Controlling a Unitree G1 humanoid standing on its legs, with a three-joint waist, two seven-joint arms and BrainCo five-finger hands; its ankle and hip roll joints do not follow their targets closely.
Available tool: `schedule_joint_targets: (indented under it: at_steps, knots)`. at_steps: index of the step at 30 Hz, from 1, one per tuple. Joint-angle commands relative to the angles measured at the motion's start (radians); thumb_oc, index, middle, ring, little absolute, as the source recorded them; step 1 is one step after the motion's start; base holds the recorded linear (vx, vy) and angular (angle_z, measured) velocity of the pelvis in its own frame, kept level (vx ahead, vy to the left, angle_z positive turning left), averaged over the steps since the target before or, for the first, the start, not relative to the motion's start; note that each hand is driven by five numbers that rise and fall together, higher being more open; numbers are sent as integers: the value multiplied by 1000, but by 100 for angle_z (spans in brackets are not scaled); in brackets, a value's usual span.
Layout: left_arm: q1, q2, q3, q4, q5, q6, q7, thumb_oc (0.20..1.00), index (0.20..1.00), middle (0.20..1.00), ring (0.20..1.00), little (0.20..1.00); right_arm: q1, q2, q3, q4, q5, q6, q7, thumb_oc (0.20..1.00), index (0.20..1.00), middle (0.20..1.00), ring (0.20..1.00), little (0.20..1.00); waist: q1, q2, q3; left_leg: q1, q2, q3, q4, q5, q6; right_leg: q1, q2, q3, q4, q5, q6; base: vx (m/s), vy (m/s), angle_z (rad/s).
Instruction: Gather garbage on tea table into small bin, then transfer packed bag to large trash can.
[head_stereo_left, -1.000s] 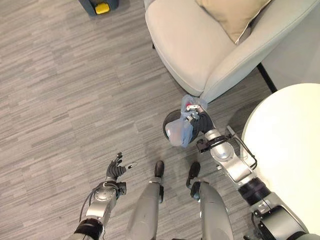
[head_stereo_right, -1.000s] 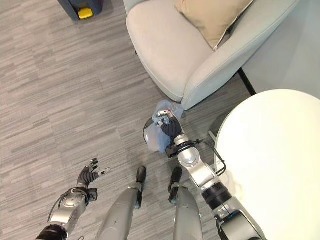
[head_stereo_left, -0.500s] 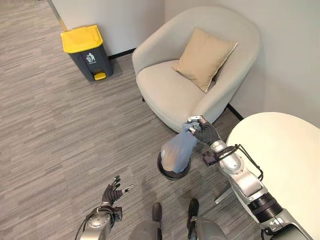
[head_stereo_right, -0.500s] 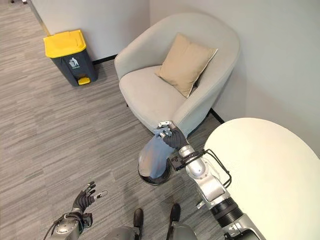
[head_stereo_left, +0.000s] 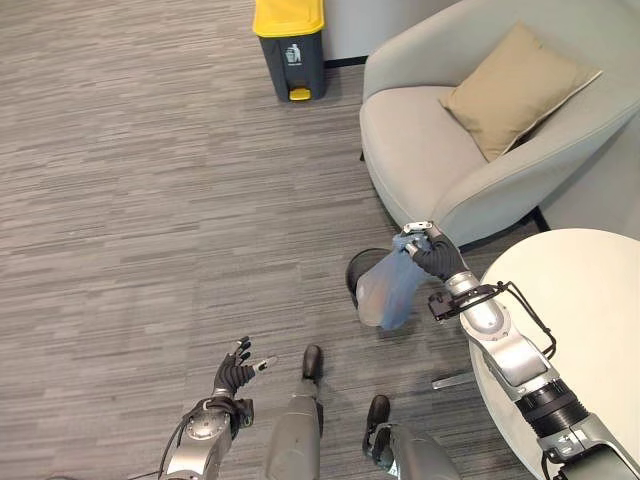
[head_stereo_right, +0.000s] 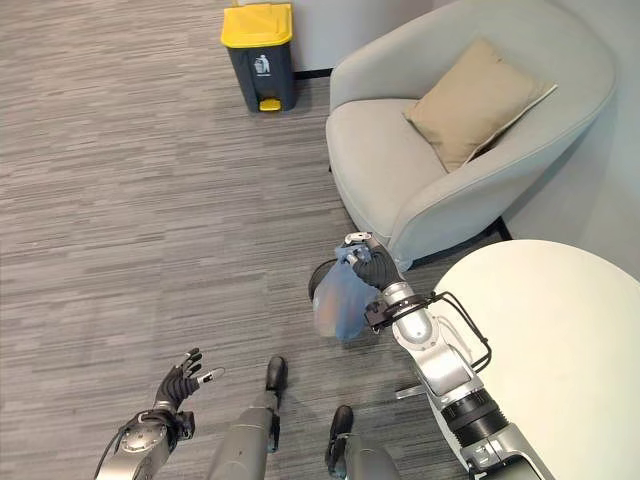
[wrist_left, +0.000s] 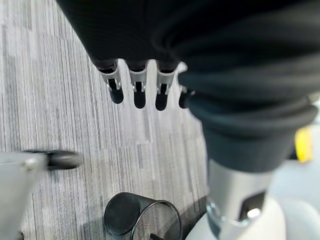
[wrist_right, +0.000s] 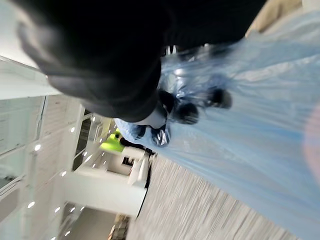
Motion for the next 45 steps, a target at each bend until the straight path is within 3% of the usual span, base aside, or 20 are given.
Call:
schedule_joint_targets:
  at_steps: [1,6,16,22,25,30,37,45]
  knots:
    - [-29,61,-10,-92,51,-40,-21,1000,1000,1000,1000,1000,-61,26,-22,-83,54,-76,21,200,200,200,200,200,-46,-69,-26,81,-39,-7,23,-50,50,119,-16,40,-159,-63,165,-34,52,99]
    - [-44,92,-66,-162,123,-44,-73,1000,1000,1000,1000,1000,-37,17,-30,-102,74,-79,56,200,200,200,200,200,-77,-55,-63,160,-22,0,-94,-36,45,125,-16,17,-151,-56,173,38,83,33]
    - [-141,146,-166,-384,236,-80,-109,1000,1000,1000,1000,1000,-61,21,37,-157,118,-83,150,200,200,200,200,200,-101,-87,-141,289,-29,44,-178,-59,57,182,-16,69,-171,-41,198,56,46,-13]
    - [-243,98,-249,-374,304,-67,-69,1000,1000,1000,1000,1000,-129,69,114,-134,108,-66,150,200,200,200,200,200,-111,-91,-176,350,-34,57,-230,-55,62,218,-14,86,-192,-37,204,52,19,-12]
    - [-291,44,-301,-312,275,-53,-47,1000,1000,1000,1000,1000,-225,135,168,-91,120,-61,117,200,200,200,200,200,-108,-94,-187,371,-35,61,-250,-48,64,231,-10,96,-211,-26,204,19,16,-8]
    - [-298,29,-330,-293,260,-48,-53,1000,1000,1000,1000,1000,-299,169,197,-45,112,-55,91,200,200,200,200,200,-98,-100,-190,380,-33,61,-261,-44,65,239,-9,97,-227,-16,205,-1,2,-1]
    - [-271,31,-349,-274,283,-42,-48,1000,1000,1000,1000,1000,-377,200,226,-7,100,-50,57,200,200,200,200,200,-74,-113,-194,388,-32,60,-269,-41,64,253,-6,95,-246,-8,207,0,0,0]
    - [-267,17,-332,-216,416,-20,69,1000,1000,1000,1000,1000,-394,262,252,-104,160,-79,53,200,200,200,200,200,-61,-121,-200,392,-31,58,-272,-40,66,258,-11,91,-246,-4,209,0,0,0]
